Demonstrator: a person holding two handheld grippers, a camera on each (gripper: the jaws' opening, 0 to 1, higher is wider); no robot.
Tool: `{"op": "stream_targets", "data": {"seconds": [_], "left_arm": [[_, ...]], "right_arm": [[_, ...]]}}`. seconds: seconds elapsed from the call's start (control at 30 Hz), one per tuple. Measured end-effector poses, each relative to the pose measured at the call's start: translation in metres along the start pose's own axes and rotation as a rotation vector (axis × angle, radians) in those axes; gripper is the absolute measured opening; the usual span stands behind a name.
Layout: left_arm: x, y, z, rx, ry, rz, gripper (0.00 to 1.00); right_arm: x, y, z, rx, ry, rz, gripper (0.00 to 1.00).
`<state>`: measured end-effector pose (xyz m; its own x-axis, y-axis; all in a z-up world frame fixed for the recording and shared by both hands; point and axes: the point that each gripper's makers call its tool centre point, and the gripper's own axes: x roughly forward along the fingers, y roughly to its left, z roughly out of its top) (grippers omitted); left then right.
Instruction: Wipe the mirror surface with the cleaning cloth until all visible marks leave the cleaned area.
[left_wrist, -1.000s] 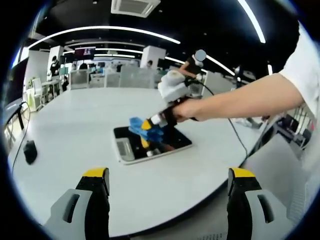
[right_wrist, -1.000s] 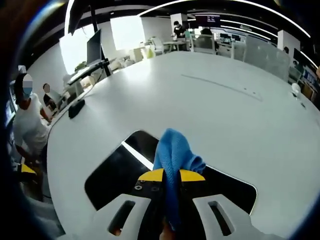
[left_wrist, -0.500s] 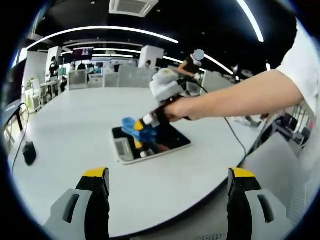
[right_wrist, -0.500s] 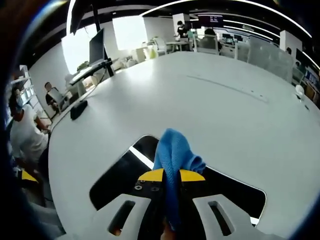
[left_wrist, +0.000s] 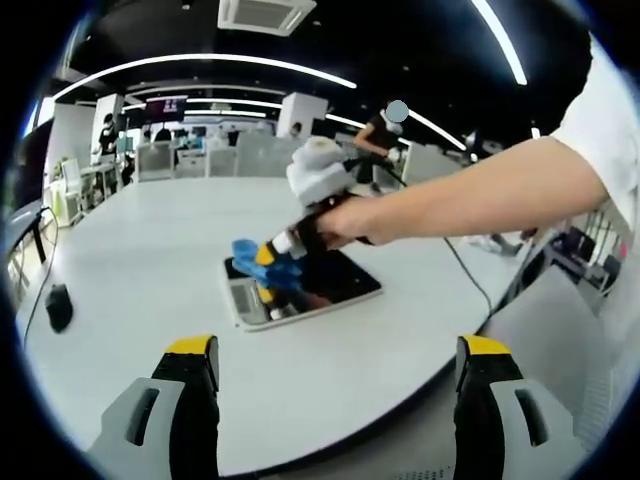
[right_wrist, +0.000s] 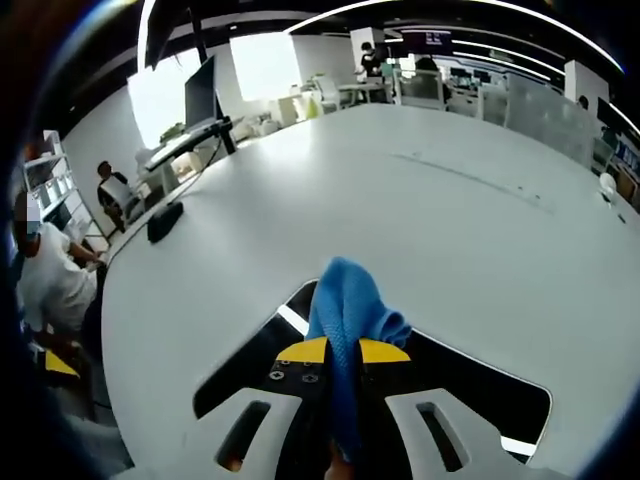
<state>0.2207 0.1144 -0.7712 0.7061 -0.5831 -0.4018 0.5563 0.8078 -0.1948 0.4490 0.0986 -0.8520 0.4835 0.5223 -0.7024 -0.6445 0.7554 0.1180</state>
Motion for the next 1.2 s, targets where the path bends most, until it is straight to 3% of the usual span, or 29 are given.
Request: {"op": "stream_targets", "data": {"seconds": [0.5,1.2], "left_arm": [[0.0,-0.003,0.0,-0.004,-0.002,-0.014,0.98],[-0.001,-0.003,0.002,-0.003,-0.009,-0.014,0.98]], "right_arm": [[0.009,0.022,0.007,-0.018,-0.002,0.033,0.04],[0.015,0.023,0.01,-0.011,0.003,0.042,0.04]]}}
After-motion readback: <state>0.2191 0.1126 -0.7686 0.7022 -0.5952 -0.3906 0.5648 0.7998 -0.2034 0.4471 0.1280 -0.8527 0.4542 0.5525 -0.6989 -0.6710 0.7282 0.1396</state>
